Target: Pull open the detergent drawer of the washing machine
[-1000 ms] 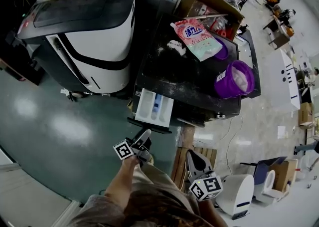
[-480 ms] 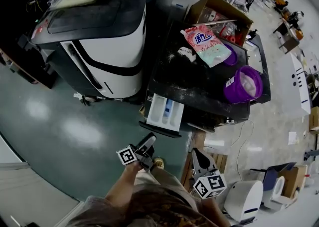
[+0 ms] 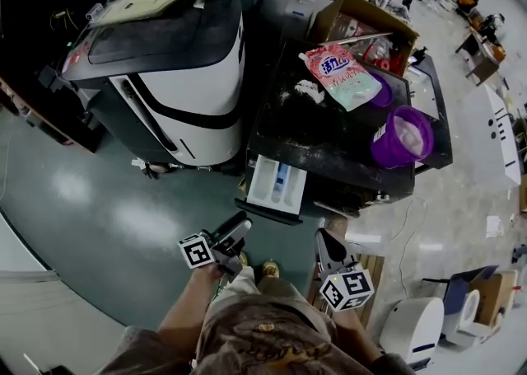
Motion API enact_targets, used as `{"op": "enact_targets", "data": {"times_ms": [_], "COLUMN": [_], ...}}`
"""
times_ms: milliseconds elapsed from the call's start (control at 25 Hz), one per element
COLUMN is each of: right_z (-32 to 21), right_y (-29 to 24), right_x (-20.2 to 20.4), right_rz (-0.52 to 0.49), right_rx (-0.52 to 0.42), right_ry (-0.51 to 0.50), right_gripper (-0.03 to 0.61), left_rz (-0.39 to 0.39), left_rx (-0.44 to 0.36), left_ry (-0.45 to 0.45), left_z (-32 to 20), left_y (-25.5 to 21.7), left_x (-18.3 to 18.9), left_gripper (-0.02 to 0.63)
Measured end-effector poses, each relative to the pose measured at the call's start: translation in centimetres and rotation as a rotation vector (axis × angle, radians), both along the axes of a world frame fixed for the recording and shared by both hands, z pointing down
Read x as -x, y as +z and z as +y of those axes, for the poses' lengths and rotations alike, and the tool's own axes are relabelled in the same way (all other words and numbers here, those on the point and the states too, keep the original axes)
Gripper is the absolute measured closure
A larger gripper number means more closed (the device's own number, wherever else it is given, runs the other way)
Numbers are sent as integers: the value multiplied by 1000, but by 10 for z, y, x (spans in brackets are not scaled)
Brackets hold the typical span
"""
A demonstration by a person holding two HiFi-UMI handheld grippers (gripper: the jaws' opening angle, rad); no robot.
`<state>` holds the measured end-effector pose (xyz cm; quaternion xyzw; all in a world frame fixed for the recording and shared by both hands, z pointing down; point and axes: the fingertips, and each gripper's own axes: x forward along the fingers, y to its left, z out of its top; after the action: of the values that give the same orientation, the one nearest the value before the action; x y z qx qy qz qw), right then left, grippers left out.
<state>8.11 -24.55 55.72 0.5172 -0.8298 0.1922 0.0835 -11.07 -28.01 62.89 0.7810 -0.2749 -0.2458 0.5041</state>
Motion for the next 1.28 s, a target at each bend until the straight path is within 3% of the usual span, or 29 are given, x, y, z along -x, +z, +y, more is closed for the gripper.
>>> {"op": "enact_targets", "data": {"times_ms": [320, 680, 880, 960, 1280], "right_z": [-8, -9, -8, -7, -1], "right_y": [-11, -31, -38, -38, -31], "right_x": [6, 5, -1, -4, -15], "right_rz": [-27, -32, -11, 0, 34], "right_rx": [-39, -80, -97, -99, -95], "right_ry": [-1, 14, 25, 34, 66], "right_gripper": [575, 575, 575, 574, 575], "left_rz": [-261, -435, -638, -703, -828], "left_rx": [-124, -269, -380, -403, -428], "left_ry": [72, 6, -72, -96, -125], "left_z": [5, 10, 11, 9, 12], "left_y": [-60, -121, -132, -130, -120], "left_x": [3, 28, 37, 36, 36], "left_gripper": [270, 270, 283, 320, 504]}}
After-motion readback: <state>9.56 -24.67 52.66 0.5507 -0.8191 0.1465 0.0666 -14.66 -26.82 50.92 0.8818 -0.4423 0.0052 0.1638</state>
